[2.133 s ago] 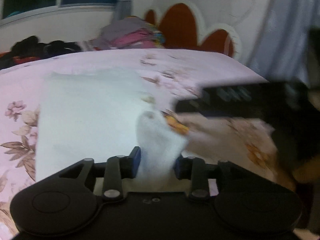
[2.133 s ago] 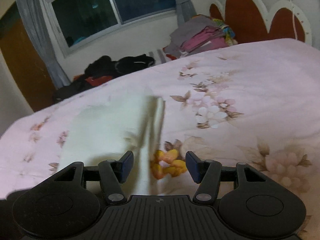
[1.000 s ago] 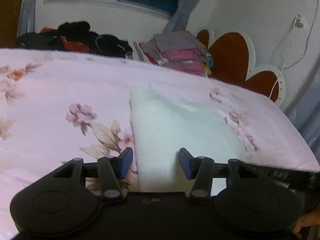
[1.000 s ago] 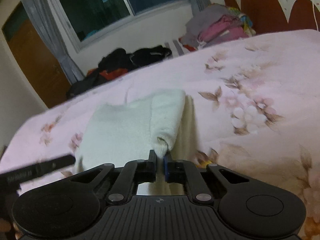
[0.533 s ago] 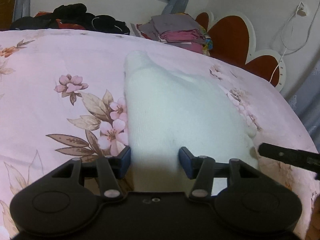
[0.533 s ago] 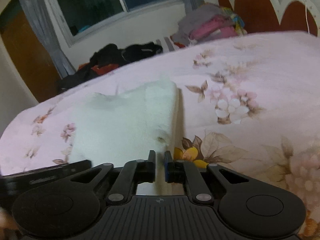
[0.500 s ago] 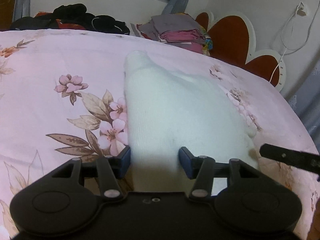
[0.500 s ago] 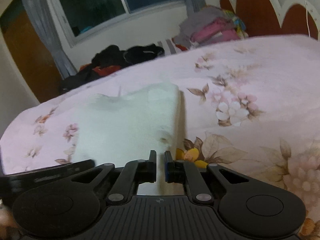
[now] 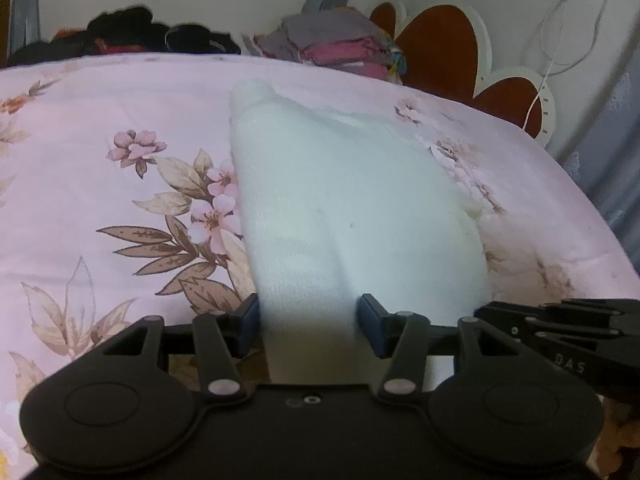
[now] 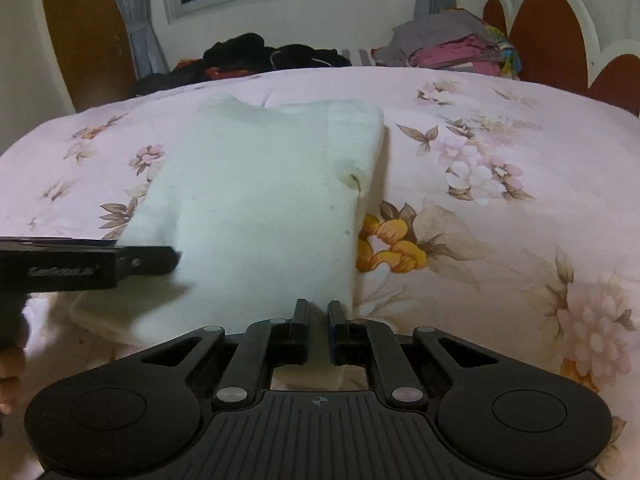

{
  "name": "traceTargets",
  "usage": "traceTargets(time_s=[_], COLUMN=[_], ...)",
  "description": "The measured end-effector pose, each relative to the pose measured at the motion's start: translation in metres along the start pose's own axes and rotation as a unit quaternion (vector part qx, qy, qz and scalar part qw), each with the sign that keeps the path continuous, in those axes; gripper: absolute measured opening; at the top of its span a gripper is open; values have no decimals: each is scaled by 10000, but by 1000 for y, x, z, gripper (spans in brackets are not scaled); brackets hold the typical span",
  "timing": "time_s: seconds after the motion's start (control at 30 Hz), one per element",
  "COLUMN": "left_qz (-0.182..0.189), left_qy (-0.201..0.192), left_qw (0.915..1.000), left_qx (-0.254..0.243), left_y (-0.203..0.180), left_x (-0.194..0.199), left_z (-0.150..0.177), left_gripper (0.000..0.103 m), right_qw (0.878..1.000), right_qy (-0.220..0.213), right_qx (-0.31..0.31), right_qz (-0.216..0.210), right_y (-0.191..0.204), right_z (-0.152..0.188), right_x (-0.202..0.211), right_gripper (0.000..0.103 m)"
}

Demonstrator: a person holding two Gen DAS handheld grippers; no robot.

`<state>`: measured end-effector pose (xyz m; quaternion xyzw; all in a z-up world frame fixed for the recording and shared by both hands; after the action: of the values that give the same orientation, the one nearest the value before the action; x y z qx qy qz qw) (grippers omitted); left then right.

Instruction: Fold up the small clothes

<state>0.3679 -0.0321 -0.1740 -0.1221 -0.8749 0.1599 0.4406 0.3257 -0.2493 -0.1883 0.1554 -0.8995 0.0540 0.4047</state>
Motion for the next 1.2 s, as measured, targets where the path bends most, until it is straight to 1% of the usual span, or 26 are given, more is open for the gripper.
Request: traceTargets(time_s=[0.07, 0.17, 0.23, 0.3, 0.33, 0.37, 0.4, 0.43, 0.47, 0.5, 0.57, 0.6, 0.63, 0.67, 0.7, 0.8, 0.87, 0.9, 0.93, 0.97, 1.03, 1.13, 1.2], left_qz=[61, 158, 193, 150, 123, 96, 72, 54, 44, 35, 5, -17, -31, -48, -77, -248, -257, -264, -280, -288, -270, -322, -385], left_qy=[-55, -296, -370, -511, -598, -665, -716, -752, -787, -834, -914, -955, -971, -964, -952, -861, -899, -937, -953, -936, -886, -1087, -981], left_qw=[9999, 9991, 9986, 9981, 9979, 9976, 9973, 9970, 9968, 9964, 9957, 9953, 9952, 9952, 9953, 9959, 9955, 9952, 9950, 9951, 9957, 9935, 9943], left_qx=[122, 247, 324, 294, 232, 174, 151, 154, 165, 162, 126, 125, 130, 144, 139, 111, 115, 36, -66, -90, 28, 66, 143], left_y=[0, -3, -5, -10, -12, -15, -16, -17, -18, -20, -21, -21, -21, -20, -19, -13, -7, -7, -9, -9, -9, -11, -10], left_x=[7, 14, 11, 4, 1, -2, -6, -10, -15, -19, -29, -33, -37, -42, -46, -61, -64, -63, -63, -62, -59, -56, -66], left_z=[-9, -27, -40, -52, -57, -61, -66, -71, -76, -81, -90, -94, -97, -100, -101, -100, -95, -92, -90, -90, -96, -106, -112], left_gripper=[50, 50, 50, 50, 50, 50, 50, 50, 49, 45, 45, 45, 45, 43, 42, 42, 44, 44, 44, 44, 42, 42, 42], right_qw=[9997, 9982, 9973, 9966, 9959, 9954, 9948, 9943, 9936, 9933, 9928, 9926, 9926, 9929, 9932, 9943, 9954, 9961, 9969, 9971, 9967, 9952, 9942], right_qy=[-145, -468, -633, -733, -815, -876, -939, -987, -1055, -1089, -1111, -1106, -1073, -1020, -973, -858, -797, -705, -524, -501, -542, -816, -932], right_qx=[-145, -358, -358, -378, -383, -378, -384, -387, -374, -363, -396, -442, -506, -565, -610, -575, -430, -298, -208, -294, -484, -280, -274], right_qz=[-95, -89, -44, -23, -23, -15, 31, 80, 123, 141, 207, 234, 241, 222, 205, 245, 307, 433, 547, 502, 366, 457, 460], right_y=[-6, -16, -20, -24, -26, -27, -28, -29, -30, -31, -35, -38, -42, -45, -48, -52, -51, -50, -51, -56, -64, -61, -60], right_z=[-6, -23, -40, -55, -65, -73, -81, -86, -93, -99, -110, -115, -119, -121, -122, -124, -122, -120, -116, -111, -110, -119, -125], right_x=[8, 18, 18, 13, 10, 7, 2, -1, -7, -13, -27, -34, -42, -49, -56, -77, -87, -95, -104, -109, -107, -96, -96], right_gripper=[7, 7, 7, 8, 11, 14, 33, 55, 59, 59, 58, 56, 44, 38, 34, 33, 33, 33, 33, 33, 34, 34, 34])
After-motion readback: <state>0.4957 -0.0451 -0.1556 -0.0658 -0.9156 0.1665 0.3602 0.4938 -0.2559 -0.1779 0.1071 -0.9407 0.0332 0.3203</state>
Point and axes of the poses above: each gripper's, at about its wrist camera, not at the fingertips, and x roughly against the way its jaws point, y to its left, z to its underside, the point moved 1 cm from there along -x, roughly the way its jaws point, and after that the axes turned 11 degrees about x, right-handed, at the moved point
